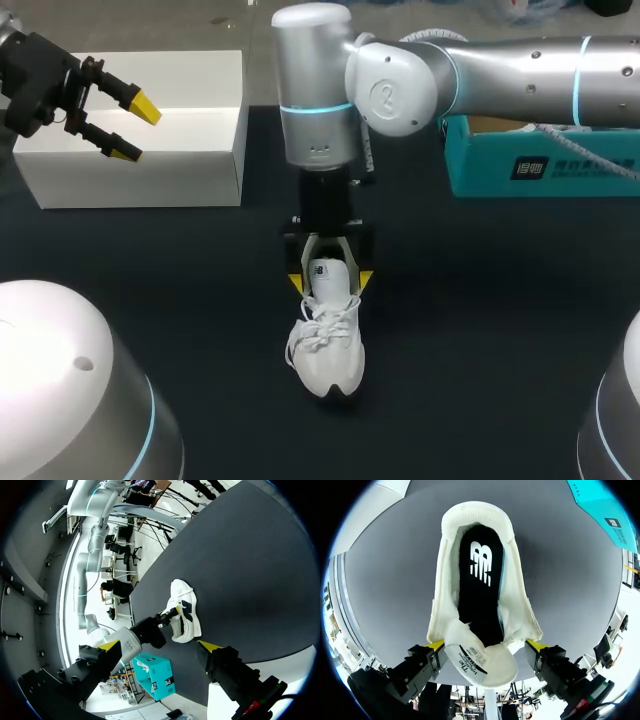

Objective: Take the shoe out of the shoebox, open the shoe tongue, remove and reinsert the insole, then place the shoe into the shoebox

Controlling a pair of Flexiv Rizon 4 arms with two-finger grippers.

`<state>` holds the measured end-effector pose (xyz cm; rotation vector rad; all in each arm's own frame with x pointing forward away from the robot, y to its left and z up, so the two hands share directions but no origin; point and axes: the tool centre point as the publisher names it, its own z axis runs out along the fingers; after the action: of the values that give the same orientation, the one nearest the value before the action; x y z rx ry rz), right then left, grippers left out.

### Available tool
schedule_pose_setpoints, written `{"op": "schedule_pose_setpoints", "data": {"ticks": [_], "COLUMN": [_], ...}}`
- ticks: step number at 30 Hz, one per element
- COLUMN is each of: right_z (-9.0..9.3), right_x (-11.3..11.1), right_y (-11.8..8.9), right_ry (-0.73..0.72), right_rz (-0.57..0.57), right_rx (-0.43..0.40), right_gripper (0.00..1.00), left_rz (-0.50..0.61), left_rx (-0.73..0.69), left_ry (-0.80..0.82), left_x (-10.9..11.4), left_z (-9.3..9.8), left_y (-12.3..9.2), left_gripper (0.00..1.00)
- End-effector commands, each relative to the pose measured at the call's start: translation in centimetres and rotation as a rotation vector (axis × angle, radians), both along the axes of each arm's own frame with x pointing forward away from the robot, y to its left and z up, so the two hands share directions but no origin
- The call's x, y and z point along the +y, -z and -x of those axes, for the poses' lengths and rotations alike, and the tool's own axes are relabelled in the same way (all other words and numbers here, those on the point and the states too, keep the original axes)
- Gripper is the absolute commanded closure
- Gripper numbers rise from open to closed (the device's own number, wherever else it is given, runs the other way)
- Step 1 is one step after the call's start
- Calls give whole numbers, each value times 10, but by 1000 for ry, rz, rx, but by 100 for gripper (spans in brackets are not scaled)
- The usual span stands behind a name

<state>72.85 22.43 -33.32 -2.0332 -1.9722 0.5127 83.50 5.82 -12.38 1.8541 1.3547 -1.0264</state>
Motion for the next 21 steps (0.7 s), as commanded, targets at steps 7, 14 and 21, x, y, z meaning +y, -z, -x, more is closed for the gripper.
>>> {"op": "schedule_pose_setpoints", "data": {"ticks": [7, 14, 21], "right_z": [21, 26, 32], "right_x": [-11, -11, -8], "right_y": [-13, -31, -38], "right_ry": [13, 2, -20], "right_rz": [-31, -51, -71], "right_rx": [-23, -78, -91], "right_gripper": [0, 73, 100], "left_rz": [-2, -2, -2], "left_rx": [0, 0, 0], "left_ry": [2, 2, 2], "left_x": [1, 1, 1], "left_z": [0, 0, 0], "left_y": [0, 0, 0], "left_gripper": [0, 0, 0]}}
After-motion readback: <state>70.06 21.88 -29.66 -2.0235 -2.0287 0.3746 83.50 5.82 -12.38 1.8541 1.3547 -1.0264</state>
